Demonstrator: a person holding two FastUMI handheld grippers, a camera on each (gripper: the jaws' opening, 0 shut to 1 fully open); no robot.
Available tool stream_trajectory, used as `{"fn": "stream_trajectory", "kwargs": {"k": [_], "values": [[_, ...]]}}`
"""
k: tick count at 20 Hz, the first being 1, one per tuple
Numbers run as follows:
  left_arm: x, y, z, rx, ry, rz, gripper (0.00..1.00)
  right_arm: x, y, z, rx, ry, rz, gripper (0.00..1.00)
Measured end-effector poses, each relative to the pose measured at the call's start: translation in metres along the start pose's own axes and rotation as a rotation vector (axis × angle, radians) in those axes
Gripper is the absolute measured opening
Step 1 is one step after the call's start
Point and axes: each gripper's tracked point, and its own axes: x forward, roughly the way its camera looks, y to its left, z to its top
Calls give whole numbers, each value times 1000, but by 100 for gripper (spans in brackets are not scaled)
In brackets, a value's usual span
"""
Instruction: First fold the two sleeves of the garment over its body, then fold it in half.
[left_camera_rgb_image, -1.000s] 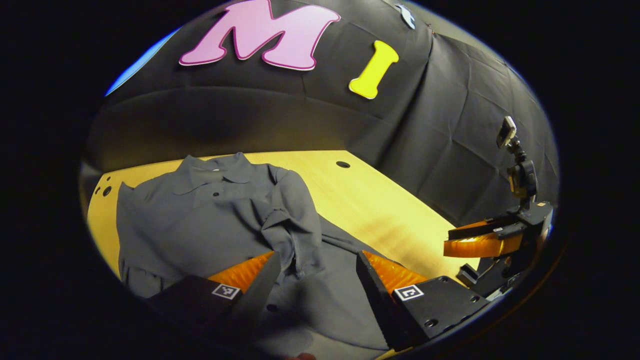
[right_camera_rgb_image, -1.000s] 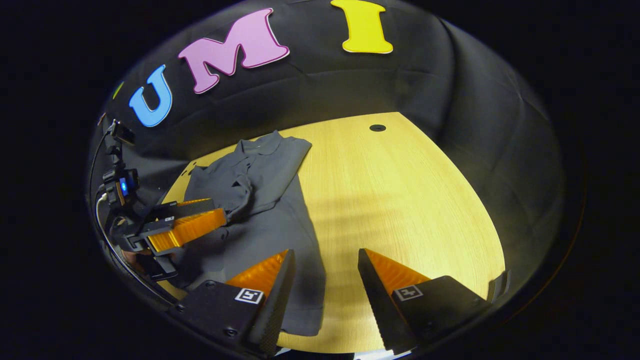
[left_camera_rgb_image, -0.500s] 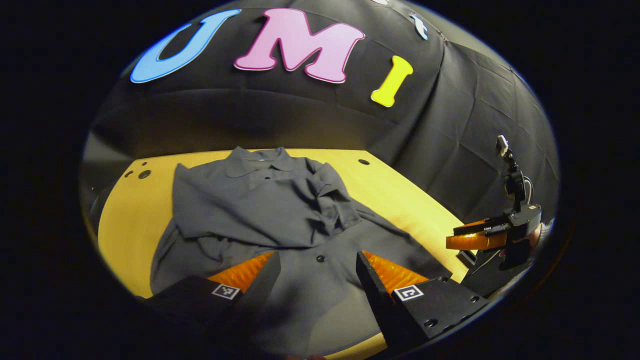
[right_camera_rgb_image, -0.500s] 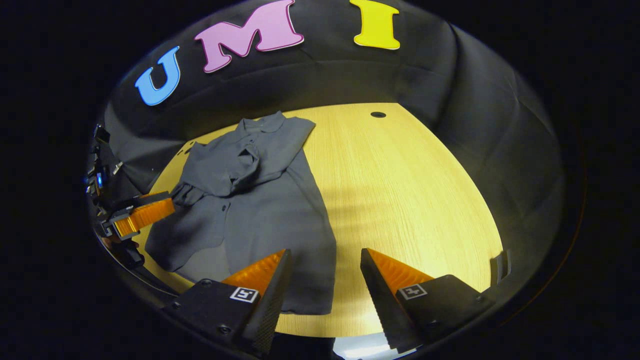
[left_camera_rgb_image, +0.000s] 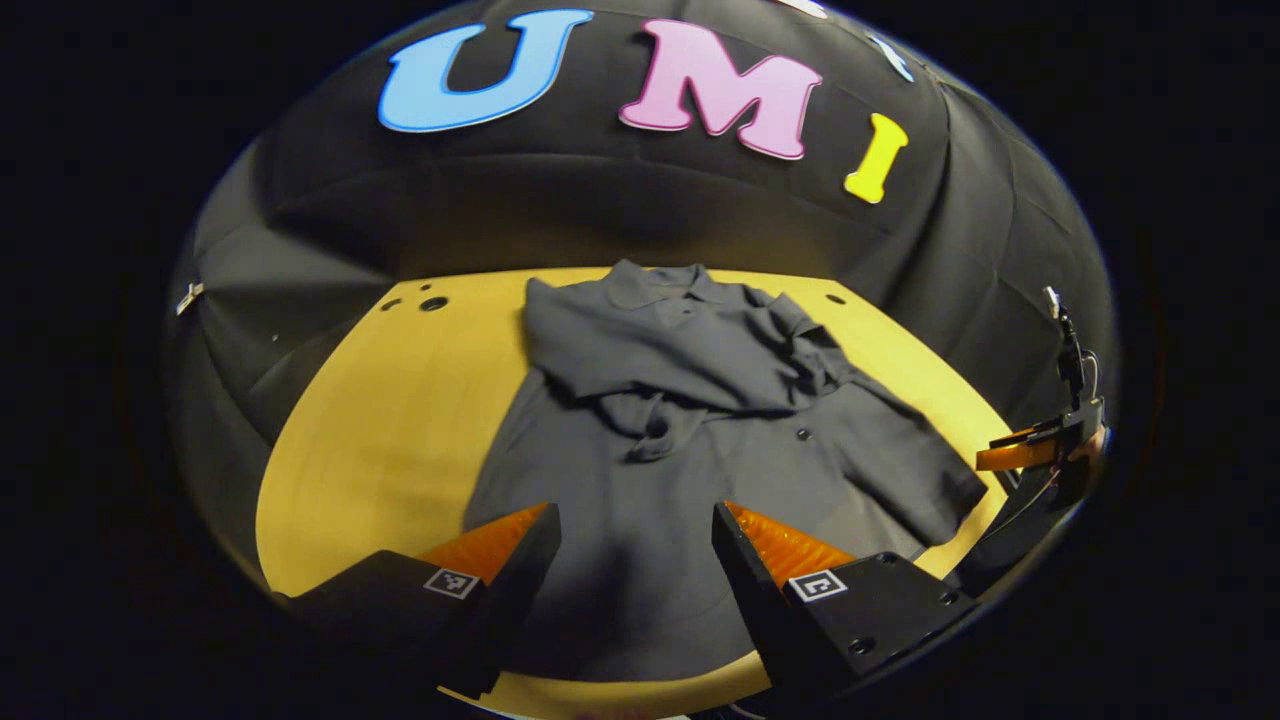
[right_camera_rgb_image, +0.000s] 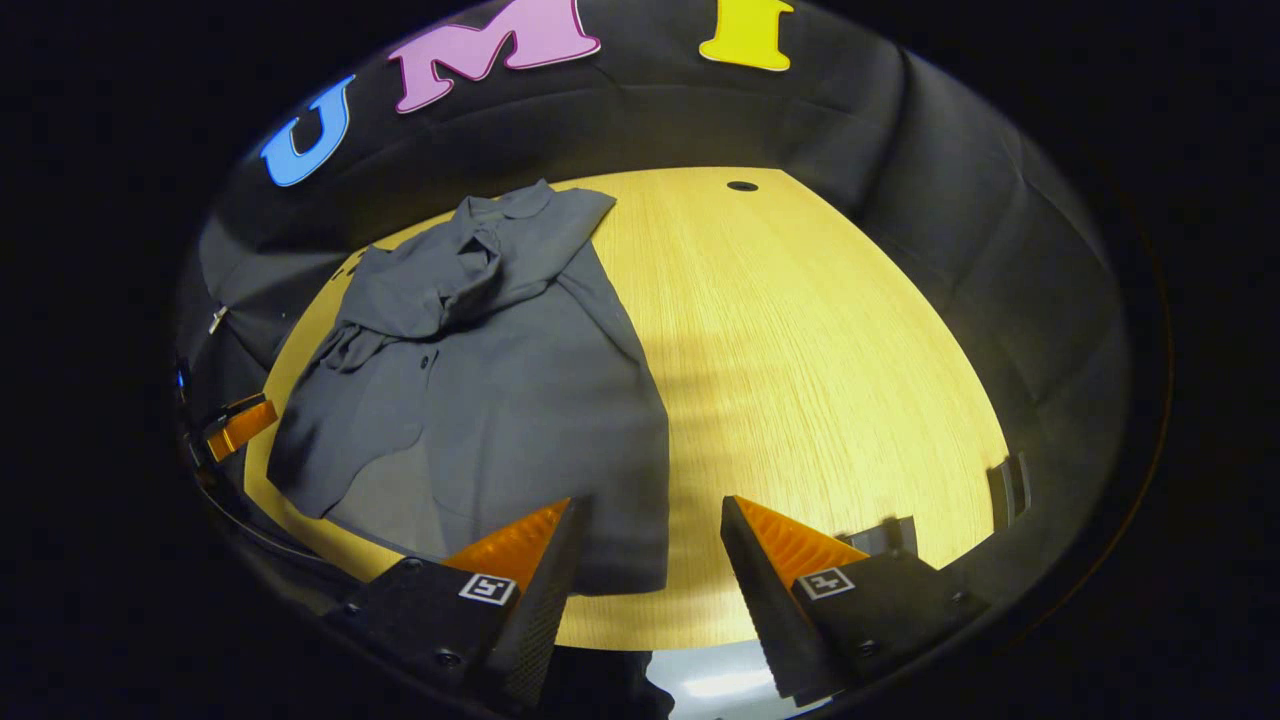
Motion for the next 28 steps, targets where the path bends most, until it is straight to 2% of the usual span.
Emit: {"fn": "stream_trajectory", "kwargs": {"k": [6, 11, 13, 14, 17, 19, 23, 24, 25, 27, 28], "values": [[-8, 28, -47, -42, 94, 53, 96, 6, 3, -12, 17, 38, -1, 86], [0, 44, -73, -39, 169, 102, 96, 20, 13, -19, 19, 76, 0, 86], [2, 49, -74, -51, 181, 132, 92, 25, 16, -21, -10, 90, -5, 86], [1, 49, -72, -49, 177, 144, 95, 27, 18, -23, -28, 97, -7, 86], [-5, 59, -74, 2, 188, 208, 94, 30, 22, -29, -82, 121, -22, 86], [-2, 57, -79, 13, 214, 202, 94, 31, 23, -27, -95, 119, -17, 86], [1, 54, -80, -51, 256, 181, 98, 30, 23, -28, -95, 130, -22, 87], [5, 51, -79, -25, 271, 153, 97, 33, 27, -28, -100, 135, -10, 94], [8, 45, -75, 8, 267, 119, 89, 31, 35, -27, -127, 135, 17, 78], [15, 28, -70, 62, 248, 76, 50, 38, 52, -26, -183, 128, 92, 26], [20, 29, -67, 87, 245, 62, 30, 38, 59, -22, -185, 117, 90, 0]]}}
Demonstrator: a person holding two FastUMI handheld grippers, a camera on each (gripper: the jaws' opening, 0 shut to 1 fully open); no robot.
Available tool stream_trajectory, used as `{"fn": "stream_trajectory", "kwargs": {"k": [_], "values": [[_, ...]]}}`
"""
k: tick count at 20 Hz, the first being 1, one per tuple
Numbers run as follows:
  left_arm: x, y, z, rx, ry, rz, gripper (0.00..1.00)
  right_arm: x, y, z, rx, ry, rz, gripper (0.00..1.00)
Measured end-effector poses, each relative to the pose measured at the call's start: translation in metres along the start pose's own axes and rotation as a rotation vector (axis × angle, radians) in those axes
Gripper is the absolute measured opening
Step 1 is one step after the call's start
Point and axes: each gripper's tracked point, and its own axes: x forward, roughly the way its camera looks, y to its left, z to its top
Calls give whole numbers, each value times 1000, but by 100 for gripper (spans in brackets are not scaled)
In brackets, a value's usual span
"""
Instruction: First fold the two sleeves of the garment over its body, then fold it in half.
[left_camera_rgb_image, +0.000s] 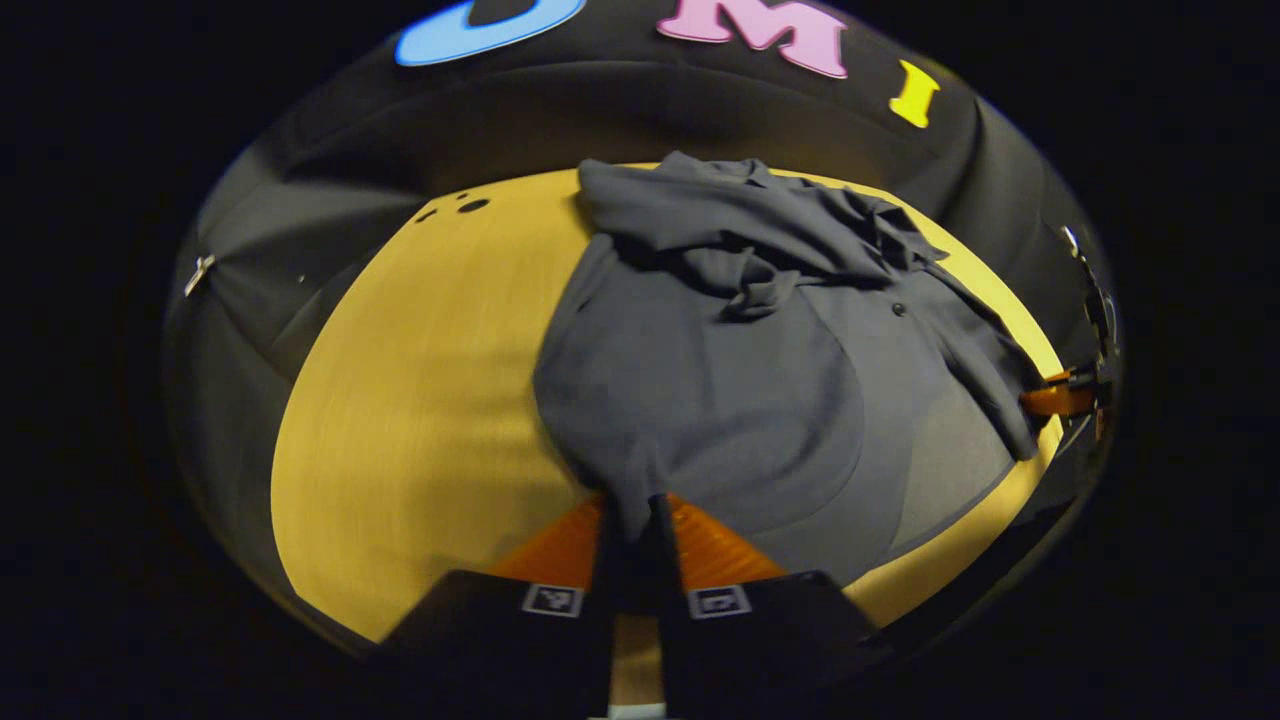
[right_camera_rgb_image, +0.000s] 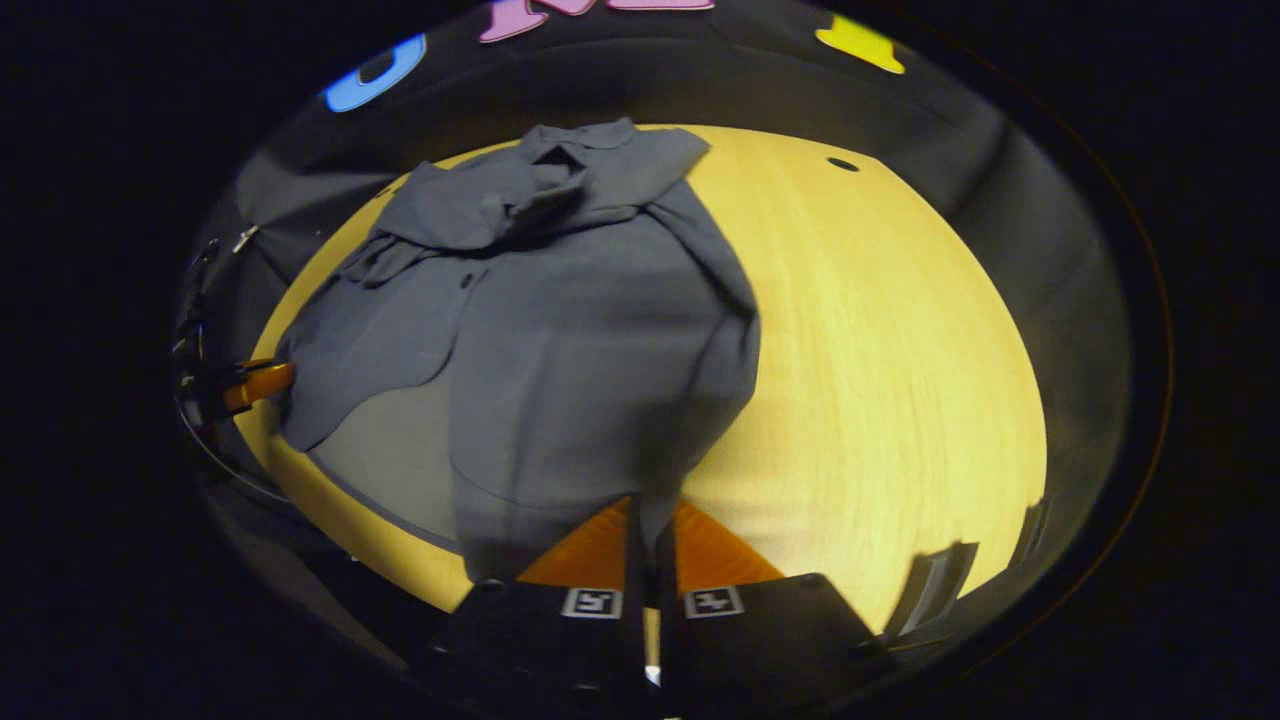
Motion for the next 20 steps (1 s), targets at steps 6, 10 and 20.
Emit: {"fn": "stream_trajectory", "kwargs": {"k": [6, 10, 20], "values": [[-18, 2, 18, -3, -12, -60, 6, -14, 8, 14, 98, -63, 56, 5], [-47, -2, 46, -68, -79, -88, 6, -48, 5, 48, 185, -185, 97, 5], [-94, 10, 182, -168, -356, -111, 5, -117, -6, 182, 225, -488, 131, 5]]}}
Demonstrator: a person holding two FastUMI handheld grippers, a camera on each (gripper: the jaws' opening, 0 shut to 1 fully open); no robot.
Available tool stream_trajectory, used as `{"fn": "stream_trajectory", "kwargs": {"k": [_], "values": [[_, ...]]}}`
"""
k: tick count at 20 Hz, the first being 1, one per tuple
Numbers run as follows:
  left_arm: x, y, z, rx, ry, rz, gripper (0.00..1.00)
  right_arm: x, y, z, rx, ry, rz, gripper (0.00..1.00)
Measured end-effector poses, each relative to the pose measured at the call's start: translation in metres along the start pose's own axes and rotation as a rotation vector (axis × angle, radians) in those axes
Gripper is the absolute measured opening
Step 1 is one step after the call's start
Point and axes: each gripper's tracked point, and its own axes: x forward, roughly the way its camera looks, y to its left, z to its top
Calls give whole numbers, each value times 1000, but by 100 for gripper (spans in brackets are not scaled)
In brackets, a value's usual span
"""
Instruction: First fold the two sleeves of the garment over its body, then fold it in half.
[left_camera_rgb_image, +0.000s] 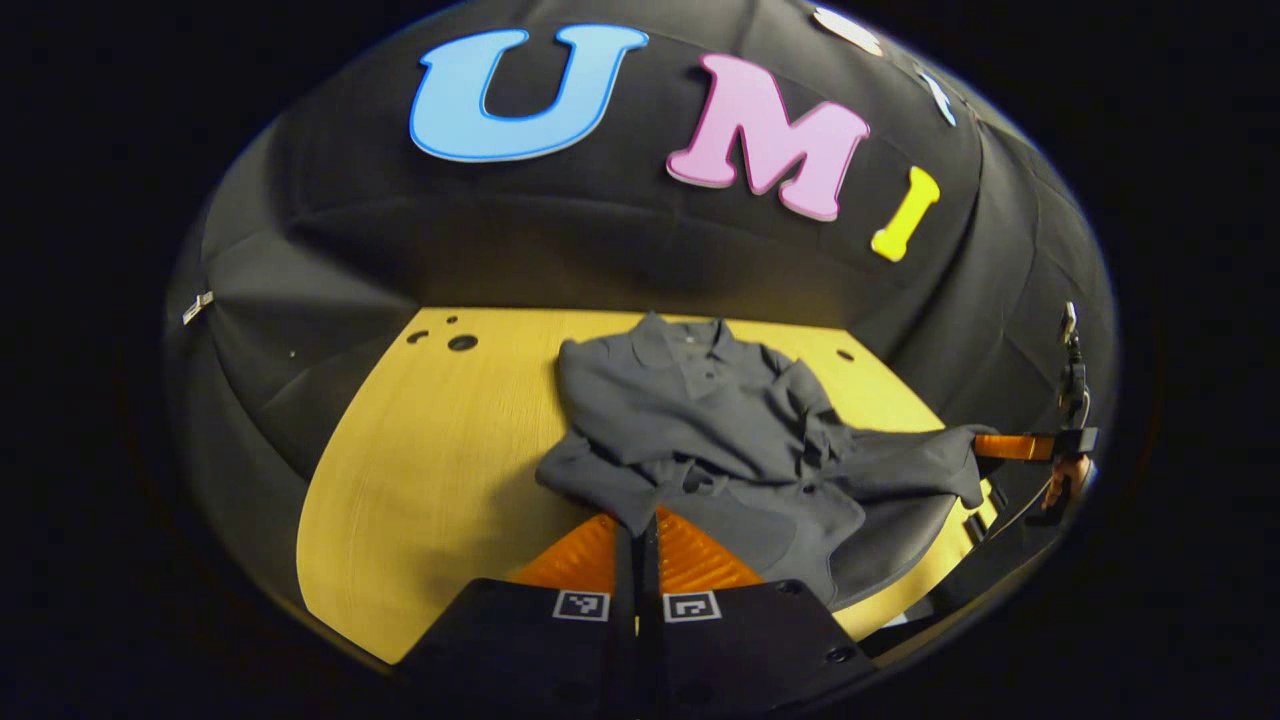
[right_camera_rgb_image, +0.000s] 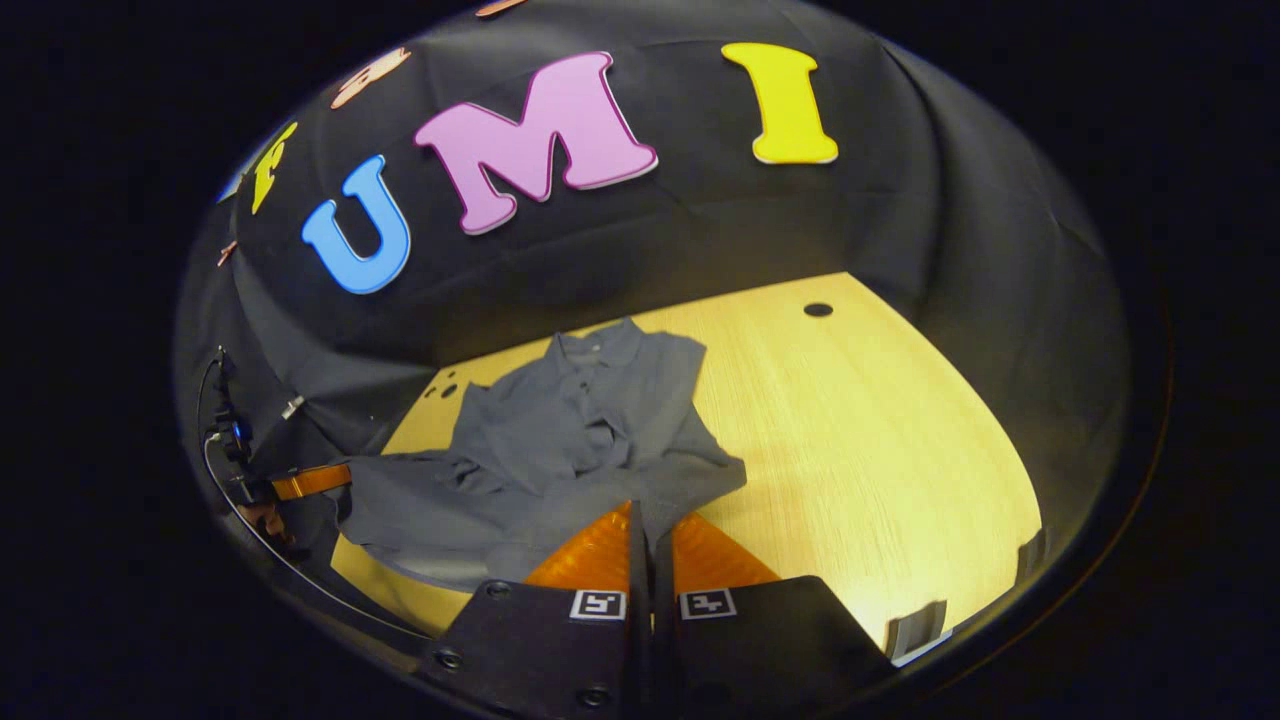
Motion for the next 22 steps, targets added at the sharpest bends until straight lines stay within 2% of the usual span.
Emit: {"fn": "stream_trajectory", "kwargs": {"k": [3, 4, 5, 10, 17, 22], "values": [[15, 6, 42, -20, -54, 7, 5, 15, 4, 38, -12, -49, 13, 5], [22, 7, 59, -23, -80, 8, 5, 27, 6, 57, -10, -71, 26, 0], [28, 9, 72, -23, -101, 9, 5, 34, 6, 68, -13, -85, 31, 5], [69, 21, 119, -27, -161, 41, 5, 76, 1, 120, -64, -142, 29, 5], [140, 42, 140, -20, -178, 92, 5, 150, -18, 151, -83, -164, 1, 5], [200, 58, 146, -18, -181, 121, 5, 216, -32, 158, -74, -166, -10, 5]]}}
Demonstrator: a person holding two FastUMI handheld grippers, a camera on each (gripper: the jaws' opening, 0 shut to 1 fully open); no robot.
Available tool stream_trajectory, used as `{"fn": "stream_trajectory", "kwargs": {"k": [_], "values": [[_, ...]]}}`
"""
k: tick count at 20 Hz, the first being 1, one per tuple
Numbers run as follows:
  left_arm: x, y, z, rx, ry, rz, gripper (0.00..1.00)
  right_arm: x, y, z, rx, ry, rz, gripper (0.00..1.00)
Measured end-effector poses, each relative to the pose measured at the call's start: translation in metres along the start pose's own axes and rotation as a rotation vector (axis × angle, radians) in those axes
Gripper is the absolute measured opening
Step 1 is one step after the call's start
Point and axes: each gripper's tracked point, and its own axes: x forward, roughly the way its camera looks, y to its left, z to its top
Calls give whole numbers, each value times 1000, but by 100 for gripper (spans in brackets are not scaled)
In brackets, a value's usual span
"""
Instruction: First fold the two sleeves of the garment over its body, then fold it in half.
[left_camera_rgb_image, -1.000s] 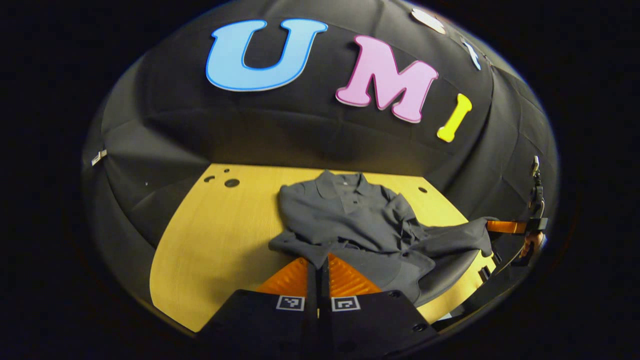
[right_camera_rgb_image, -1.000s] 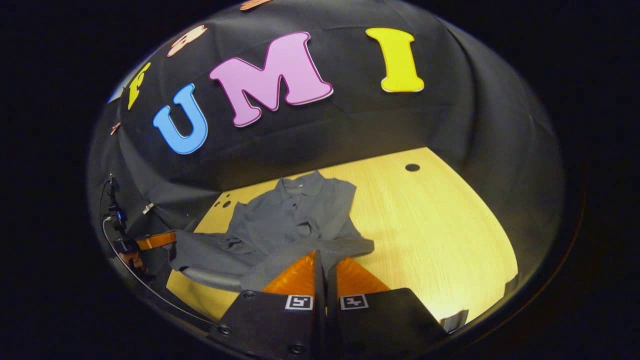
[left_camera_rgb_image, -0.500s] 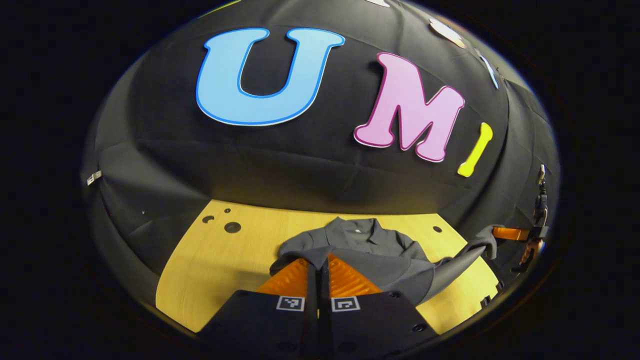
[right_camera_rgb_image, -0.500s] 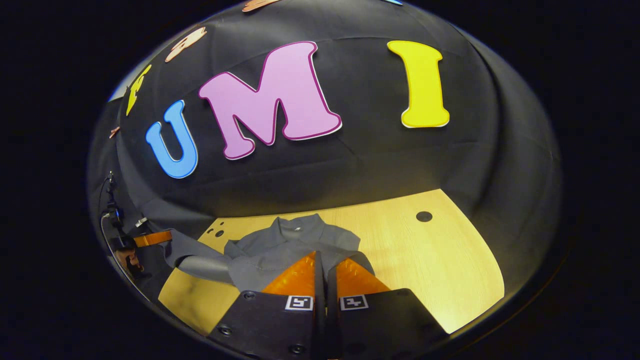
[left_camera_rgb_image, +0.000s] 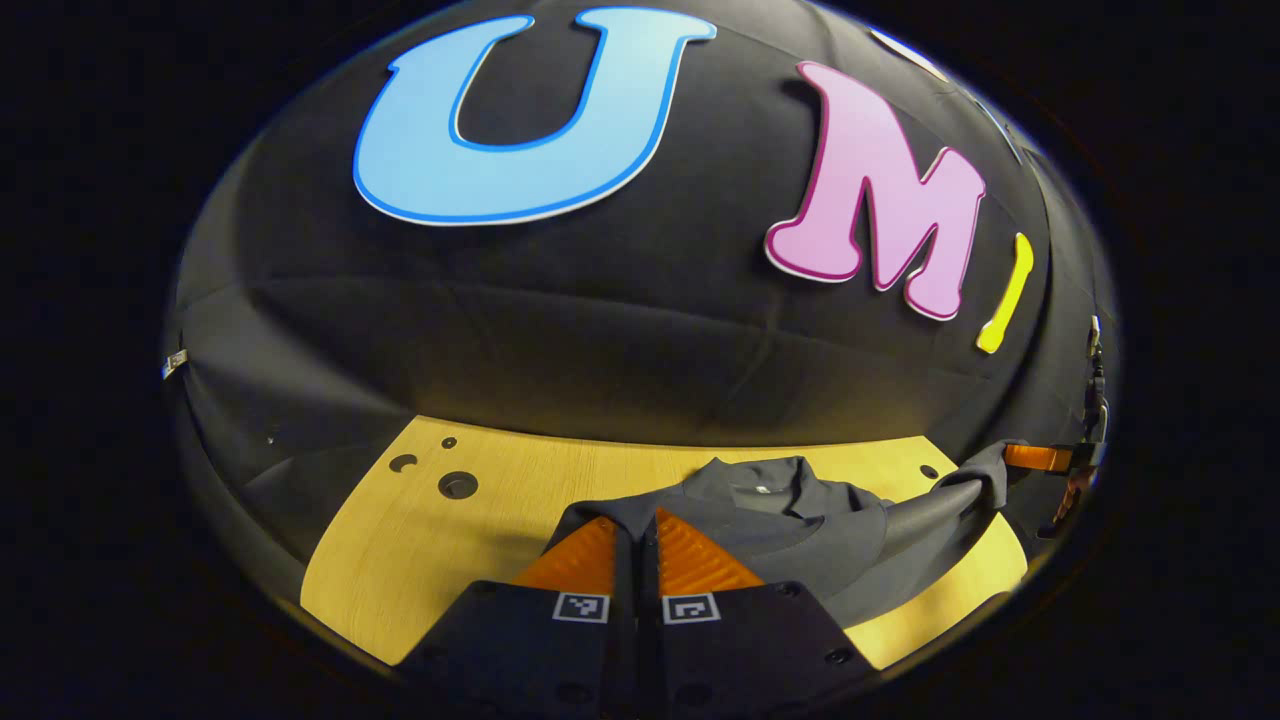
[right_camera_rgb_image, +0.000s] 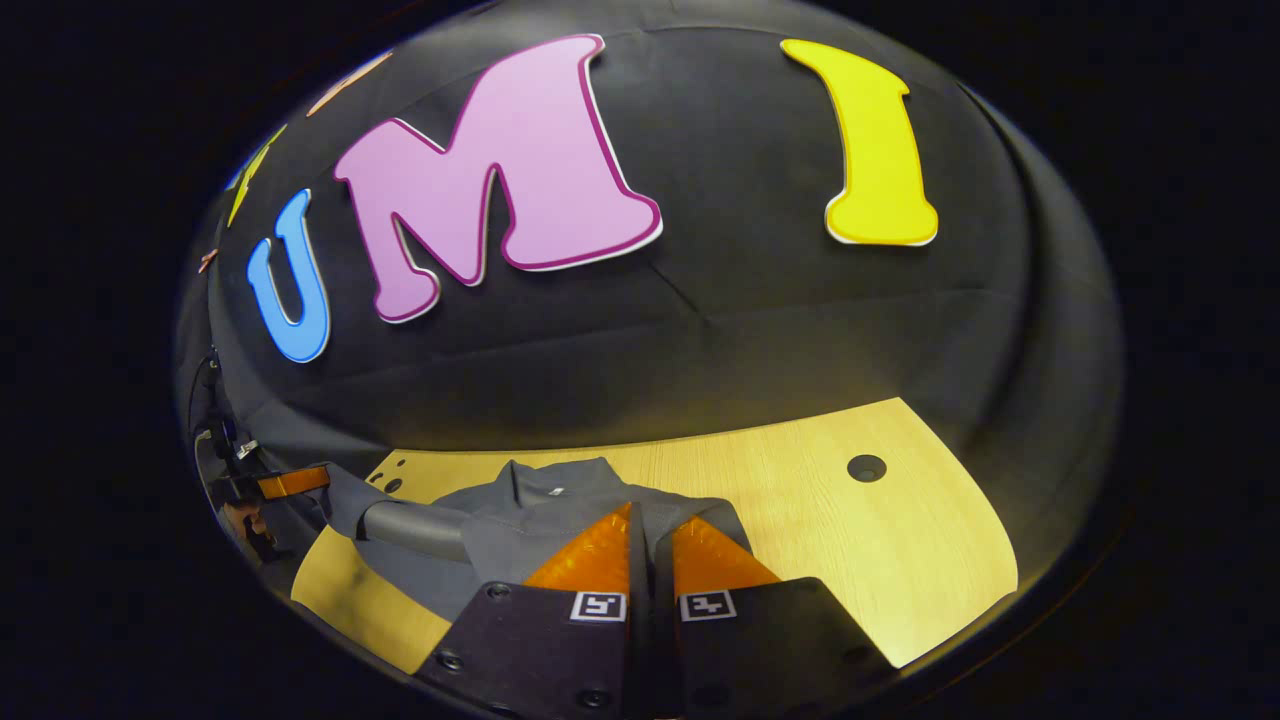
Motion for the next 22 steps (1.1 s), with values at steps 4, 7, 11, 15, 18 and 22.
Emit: {"fn": "stream_trajectory", "kwargs": {"k": [4, 7, 11, 15, 18, 22], "values": [[57, 6, -23, -7, 25, 47, 5, 54, -15, -21, -35, 28, -26, 0], [90, 9, -46, 12, 50, 79, 5, 85, -24, -43, -59, 53, -65, 5], [127, 16, -79, 23, 88, 85, 5, 123, -39, -91, -78, 113, -115, 5], [142, 17, -95, 60, 113, 89, 5, 137, -45, -114, -102, 148, -135, 5], [149, 18, -110, 70, 148, 90, 2, 139, -45, -127, -100, 181, -136, 9], [149, 17, -114, 48, 154, 90, 12, 139, -44, -132, -95, 198, -135, 17]]}}
